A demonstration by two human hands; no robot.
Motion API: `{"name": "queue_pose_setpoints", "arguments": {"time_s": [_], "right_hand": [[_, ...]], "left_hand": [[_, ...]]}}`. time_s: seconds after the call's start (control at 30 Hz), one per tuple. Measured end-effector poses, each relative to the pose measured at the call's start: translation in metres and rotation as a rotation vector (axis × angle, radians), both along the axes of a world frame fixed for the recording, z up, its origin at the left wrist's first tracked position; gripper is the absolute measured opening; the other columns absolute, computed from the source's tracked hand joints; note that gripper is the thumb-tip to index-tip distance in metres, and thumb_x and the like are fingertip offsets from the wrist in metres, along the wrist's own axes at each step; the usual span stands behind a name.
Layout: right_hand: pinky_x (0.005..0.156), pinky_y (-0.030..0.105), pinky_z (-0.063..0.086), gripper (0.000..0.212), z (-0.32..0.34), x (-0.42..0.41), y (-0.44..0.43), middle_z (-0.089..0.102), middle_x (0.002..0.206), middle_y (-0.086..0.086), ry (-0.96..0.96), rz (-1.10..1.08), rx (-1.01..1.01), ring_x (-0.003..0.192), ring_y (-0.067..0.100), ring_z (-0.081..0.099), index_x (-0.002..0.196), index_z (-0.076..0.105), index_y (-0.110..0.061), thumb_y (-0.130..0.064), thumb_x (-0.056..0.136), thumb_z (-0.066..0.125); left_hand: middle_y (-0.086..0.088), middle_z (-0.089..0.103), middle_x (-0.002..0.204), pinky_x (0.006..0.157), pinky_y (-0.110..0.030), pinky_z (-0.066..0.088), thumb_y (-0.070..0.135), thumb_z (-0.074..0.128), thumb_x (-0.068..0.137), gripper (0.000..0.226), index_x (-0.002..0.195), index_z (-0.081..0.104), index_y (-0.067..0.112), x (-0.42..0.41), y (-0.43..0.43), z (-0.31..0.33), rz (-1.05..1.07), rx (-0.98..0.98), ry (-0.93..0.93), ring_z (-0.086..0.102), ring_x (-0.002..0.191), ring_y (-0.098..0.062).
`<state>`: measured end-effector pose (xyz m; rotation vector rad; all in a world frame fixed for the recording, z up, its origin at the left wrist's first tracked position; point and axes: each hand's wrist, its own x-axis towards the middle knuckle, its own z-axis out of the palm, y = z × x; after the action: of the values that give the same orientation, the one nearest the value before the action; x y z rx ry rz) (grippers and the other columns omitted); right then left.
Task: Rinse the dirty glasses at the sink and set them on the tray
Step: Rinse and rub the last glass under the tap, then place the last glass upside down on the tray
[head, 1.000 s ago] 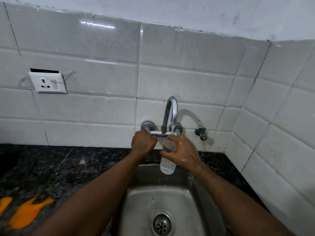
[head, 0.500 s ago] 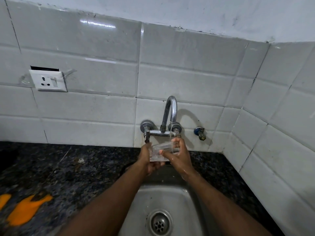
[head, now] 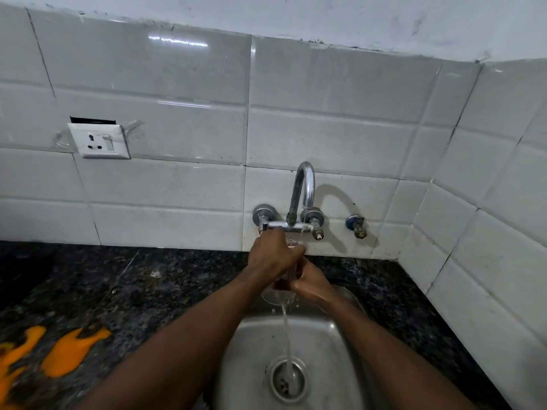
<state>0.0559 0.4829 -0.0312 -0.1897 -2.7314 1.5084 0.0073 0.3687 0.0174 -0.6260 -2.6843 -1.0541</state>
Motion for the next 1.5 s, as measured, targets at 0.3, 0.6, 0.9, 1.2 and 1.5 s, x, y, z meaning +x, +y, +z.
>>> {"name": "queue_pose_setpoints", "arguments": {"time_s": [0.3, 0.6, 0.9, 1.2, 1.5], "right_hand": [[0.079, 0.007, 0.044, 0.078, -0.001, -0.018, -0.023, 0.065, 0.115, -0.007, 0.088, -0.030, -0.029, 0.106, 0.006, 0.059, 0.129, 0.054, -0.013, -0.025, 0.062, 0.092], [0.064, 0.010, 0.046, 0.071, -0.009, -0.013, -0.037, 0.065, 0.102, -0.008, 0.145, -0.026, -0.151, 0.089, 0.002, 0.062, 0.121, 0.055, -0.019, -0.020, 0.061, 0.092], [0.076, 0.015, 0.048, 0.086, -0.027, -0.013, -0.075, 0.066, 0.110, -0.003, 0.206, -0.039, -0.298, 0.096, 0.009, 0.064, 0.129, 0.048, -0.019, -0.008, 0.056, 0.092], [0.090, 0.028, 0.052, 0.091, -0.024, -0.046, -0.147, 0.065, 0.110, -0.003, 0.229, 0.012, -0.268, 0.100, 0.015, 0.064, 0.131, 0.047, -0.021, -0.024, 0.054, 0.095], [0.092, 0.029, 0.050, 0.094, -0.033, -0.089, -0.275, 0.063, 0.115, -0.002, 0.207, 0.111, -0.299, 0.104, 0.015, 0.061, 0.134, 0.044, -0.024, -0.021, 0.055, 0.094]], "left_hand": [[-0.009, 0.066, 0.118, 0.087, -0.041, 0.053, 0.053, 0.063, 0.082, 0.054, 0.119, 0.058, 0.014, -0.004, -0.016, 0.000, 0.001, -0.115, 0.044, 0.062, 0.102, -0.026], [-0.007, 0.068, 0.104, 0.075, -0.031, 0.045, 0.066, 0.038, 0.096, 0.060, 0.107, 0.064, 0.013, 0.005, -0.055, -0.009, 0.233, 0.434, -0.270, 0.063, 0.094, -0.022], [-0.001, 0.067, 0.086, 0.075, -0.034, 0.053, 0.021, 0.056, 0.097, 0.020, 0.077, 0.057, 0.023, 0.021, -0.121, -0.058, 0.537, 0.089, -0.309, 0.064, 0.083, -0.018], [-0.009, 0.066, 0.083, 0.070, -0.039, 0.053, 0.026, 0.058, 0.091, 0.017, 0.079, 0.061, 0.016, 0.019, -0.191, -0.055, 0.630, -0.020, -0.345, 0.063, 0.080, -0.028], [-0.019, 0.064, 0.106, 0.073, -0.039, 0.051, 0.036, 0.055, 0.091, 0.027, 0.093, 0.059, 0.010, -0.014, -0.333, -0.075, 0.735, -0.218, -0.480, 0.062, 0.093, -0.037]]}}
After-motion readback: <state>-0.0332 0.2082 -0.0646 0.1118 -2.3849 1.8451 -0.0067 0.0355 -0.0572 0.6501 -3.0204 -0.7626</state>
